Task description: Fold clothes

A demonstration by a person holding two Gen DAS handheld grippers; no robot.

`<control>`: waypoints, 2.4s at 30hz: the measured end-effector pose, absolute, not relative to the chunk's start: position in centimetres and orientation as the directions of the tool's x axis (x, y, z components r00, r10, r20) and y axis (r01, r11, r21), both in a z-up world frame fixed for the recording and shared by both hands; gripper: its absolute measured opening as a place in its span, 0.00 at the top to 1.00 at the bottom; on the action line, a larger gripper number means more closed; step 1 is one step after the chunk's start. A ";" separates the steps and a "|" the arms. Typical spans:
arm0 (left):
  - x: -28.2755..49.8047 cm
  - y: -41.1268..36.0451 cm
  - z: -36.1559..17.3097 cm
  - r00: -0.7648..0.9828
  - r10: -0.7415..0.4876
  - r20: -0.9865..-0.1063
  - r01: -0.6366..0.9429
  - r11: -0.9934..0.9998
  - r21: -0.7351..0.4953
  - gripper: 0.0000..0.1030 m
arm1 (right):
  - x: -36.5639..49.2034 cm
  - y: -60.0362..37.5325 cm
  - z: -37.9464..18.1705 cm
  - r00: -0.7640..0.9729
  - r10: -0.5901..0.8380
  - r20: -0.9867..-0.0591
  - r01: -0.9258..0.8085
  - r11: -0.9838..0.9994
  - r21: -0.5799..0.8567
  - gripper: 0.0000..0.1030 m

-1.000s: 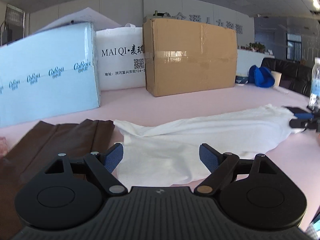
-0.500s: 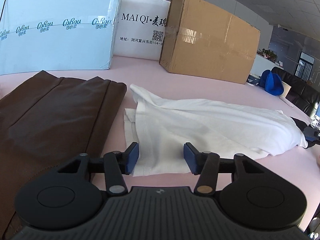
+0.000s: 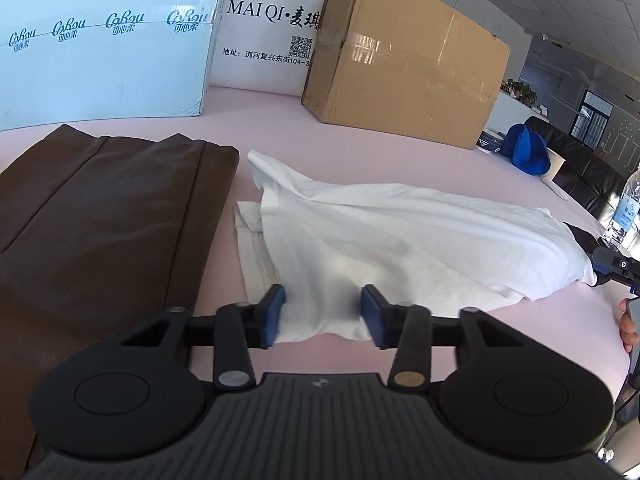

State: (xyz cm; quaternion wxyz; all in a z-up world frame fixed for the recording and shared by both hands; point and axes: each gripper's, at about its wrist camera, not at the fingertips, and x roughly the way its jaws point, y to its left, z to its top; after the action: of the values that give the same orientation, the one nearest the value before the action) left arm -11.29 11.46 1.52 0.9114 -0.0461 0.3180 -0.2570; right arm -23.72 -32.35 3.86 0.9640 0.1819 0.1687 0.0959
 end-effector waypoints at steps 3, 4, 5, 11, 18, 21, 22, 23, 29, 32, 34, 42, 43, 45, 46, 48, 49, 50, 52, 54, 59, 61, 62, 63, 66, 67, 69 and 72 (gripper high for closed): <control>-12.2 11.2 2.1 0.690 -0.488 -0.535 0.451 0.868 -0.210 0.88 | -23.6 -32.2 3.9 0.923 0.242 -0.300 -0.119 0.919 0.375 0.00; -12.8 11.2 2.4 0.702 -0.485 -0.522 0.455 0.869 -0.196 0.89 | -23.5 -32.1 3.9 0.920 0.237 -0.313 -0.113 0.924 0.366 0.00; -13.3 11.2 2.8 0.709 -0.485 -0.512 0.454 0.870 -0.195 0.90 | -23.3 -31.9 4.0 0.916 0.231 -0.327 -0.106 0.928 0.357 0.00; -15.4 11.9 4.5 0.739 -0.494 -0.458 0.455 0.867 -0.202 0.92 | -22.8 -31.7 4.1 0.909 0.205 -0.362 -0.078 0.939 0.334 0.00; -14.8 13.3 0.9 0.681 -0.466 -0.565 0.390 0.884 -0.258 0.92 | -22.2 -31.7 4.1 0.901 0.173 -0.398 -0.042 0.948 0.316 0.00; -15.2 14.1 0.7 0.683 -0.480 -0.550 0.382 0.877 -0.290 0.91 | -22.4 -31.6 4.2 0.904 0.155 -0.398 -0.031 0.953 0.302 0.00; -15.5 14.0 0.7 0.688 -0.475 -0.548 0.394 0.879 -0.268 0.90 | -22.6 -31.6 4.2 0.910 0.146 -0.389 -0.023 0.953 0.303 0.00; -15.9 13.8 0.7 0.699 -0.465 -0.544 0.407 0.883 -0.233 0.87 | -23.0 -31.7 4.2 0.917 0.135 -0.375 -0.015 0.951 0.307 0.00; -18.0 12.6 5.5 0.812 -0.433 -0.391 0.432 0.897 -0.096 0.79 | -23.9 -28.2 6.0 0.961 0.099 -0.257 -0.059 0.985 0.159 0.00; -17.2 9.6 8.1 0.753 -0.556 -0.352 0.555 0.824 -0.113 0.31 | -21.7 -25.2 6.4 0.919 0.266 -0.292 -0.211 0.955 0.206 0.00; -16.1 6.7 8.2 0.689 -0.617 -0.382 0.633 0.768 -0.097 0.26 | -20.2 -23.5 6.1 0.880 0.348 -0.323 -0.271 0.927 0.261 0.00; -7.3 3.1 0.9 0.670 -0.471 -0.574 0.515 0.851 -0.097 0.32 | -17.8 -26.6 4.8 0.873 0.246 -0.420 -0.071 0.918 0.391 0.00; -6.9 3.8 0.6 0.668 -0.474 -0.574 0.505 0.855 -0.120 0.32 | -18.1 -27.8 4.7 0.880 0.225 -0.418 -0.042 0.914 0.404 0.00; -6.4 5.2 1.1 0.667 -0.498 -0.554 0.490 0.853 -0.177 0.31 | -18.7 -31.2 4.2 0.895 0.186 -0.406 0.024 0.887 0.460 0.01; -6.3 5.4 1.1 0.696 -0.461 -0.551 0.465 0.874 -0.145 0.31 | -19.1 -32.4 4.1 0.903 0.186 -0.388 0.028 0.873 0.486 0.01; -5.8 5.7 0.7 0.726 -0.394 -0.563 0.409 0.906 -0.108 0.31 | -20.7 -33.9 4.9 0.927 0.106 -0.359 0.088 0.871 0.484 0.00; -5.6 6.2 0.6 0.723 -0.406 -0.560 0.403 0.905 -0.136 0.31 | -21.4 -34.2 5.3 0.933 0.065 -0.354 0.119 0.873 0.473 0.00; -5.5 6.7 0.6 0.719 -0.418 -0.555 0.399 0.902 -0.163 0.31 | -22.5 -34.5 5.8 0.942 0.038 -0.335 0.134 0.870 0.475 0.00; -5.7 7.3 0.6 0.714 -0.450 -0.536 0.405 0.890 -0.207 0.30 | -24.0 -34.9 6.3 0.951 0.076 -0.300 0.096 0.848 0.520 0.00; -6.2 7.8 0.6 0.719 -0.470 -0.512 0.411 0.882 -0.232 0.30 | -25.3 -34.8 6.3 0.945 0.111 -0.306 0.090 0.816 0.571 0.00; -8.0 8.2 1.5 0.736 -0.533 -0.418 0.467 0.846 -0.255 0.26 | -28.0 -34.8 5.3 0.935 0.108 -0.337 0.142 0.757 0.637 0.00; -8.6 8.2 1.7 0.733 -0.557 -0.391 0.496 0.831 -0.254 0.25 | -28.9 -35.0 4.9 0.928 0.115 -0.354 0.160 0.736 0.658 0.00; -8.8 8.1 1.8 0.729 -0.567 -0.385 0.507 0.824 -0.254 0.25 | -29.2 -35.2 4.8 0.924 0.103 -0.369 0.185 0.723 0.666 0.00; -8.9 8.0 1.9 0.724 -0.576 -0.379 0.518 0.817 -0.253 0.24 | -29.4 -35.5 4.5 0.920 0.080 -0.384 0.221 0.704 0.675 0.00; -9.0 7.5 1.9 0.711 -0.583 -0.393 0.533 0.811 -0.240 0.24 | -29.6 -36.5 3.7 0.923 0.044 -0.383 0.268 0.641 0.719 0.00; -8.9 7.4 1.9 0.710 -0.581 -0.398 0.532 0.813 -0.238 0.24 | -29.5 -36.6 3.6 0.925 0.025 -0.380 0.283 0.624 0.728 0.00; -8.9 7.3 1.9 0.709 -0.579 -0.401 0.528 0.814 -0.242 0.24 | -29.4 -36.7 3.5 0.925 -0.024 -0.379 0.319 0.590 0.741 0.00; -8.9 7.5 1.8 0.709 -0.575 -0.408 0.518 0.817 -0.252 0.23 | -28.8 -36.5 3.6 0.912 -0.093 -0.400 0.380 0.561 0.735 0.00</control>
State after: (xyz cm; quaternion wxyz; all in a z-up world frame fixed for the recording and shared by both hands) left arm -8.87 7.54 1.77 0.9224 -0.0595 0.2403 -0.2964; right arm -28.85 -36.51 3.59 0.8688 0.4484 0.1601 -0.1361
